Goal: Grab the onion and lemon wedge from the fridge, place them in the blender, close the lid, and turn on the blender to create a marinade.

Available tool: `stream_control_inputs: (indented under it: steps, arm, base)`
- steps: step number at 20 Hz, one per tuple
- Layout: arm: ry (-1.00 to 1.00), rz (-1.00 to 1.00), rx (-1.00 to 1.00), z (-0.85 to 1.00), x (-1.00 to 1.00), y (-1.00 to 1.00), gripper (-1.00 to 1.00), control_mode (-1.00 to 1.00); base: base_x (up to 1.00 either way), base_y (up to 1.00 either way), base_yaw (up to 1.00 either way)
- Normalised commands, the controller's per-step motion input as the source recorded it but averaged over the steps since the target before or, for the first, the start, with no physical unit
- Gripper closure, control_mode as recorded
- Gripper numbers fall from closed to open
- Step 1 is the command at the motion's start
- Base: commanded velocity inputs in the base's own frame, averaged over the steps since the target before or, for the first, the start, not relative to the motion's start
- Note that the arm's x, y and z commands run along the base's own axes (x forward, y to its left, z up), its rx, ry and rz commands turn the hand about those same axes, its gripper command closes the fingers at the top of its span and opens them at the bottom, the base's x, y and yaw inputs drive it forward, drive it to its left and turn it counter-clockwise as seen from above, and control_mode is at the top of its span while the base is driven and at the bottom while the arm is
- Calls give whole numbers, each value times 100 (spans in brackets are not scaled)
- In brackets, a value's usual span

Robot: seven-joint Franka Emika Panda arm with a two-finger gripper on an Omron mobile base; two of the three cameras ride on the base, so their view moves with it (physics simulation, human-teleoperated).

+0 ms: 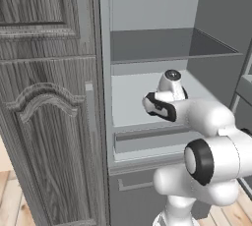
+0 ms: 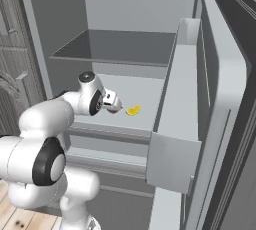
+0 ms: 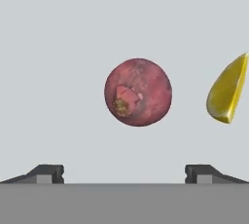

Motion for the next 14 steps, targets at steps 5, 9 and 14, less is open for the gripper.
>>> stream_control_inputs:
  steps: [5, 9, 14]
  arm:
    - [0, 0, 0, -23, 28, 0, -100, -100]
    - [0, 0, 0, -26, 27, 0, -100, -100]
    - [0, -1, 0, -15, 28, -3, -100, -100]
  base:
    - [0, 0, 0]
    - [0, 0, 0]
    - [0, 0, 0]
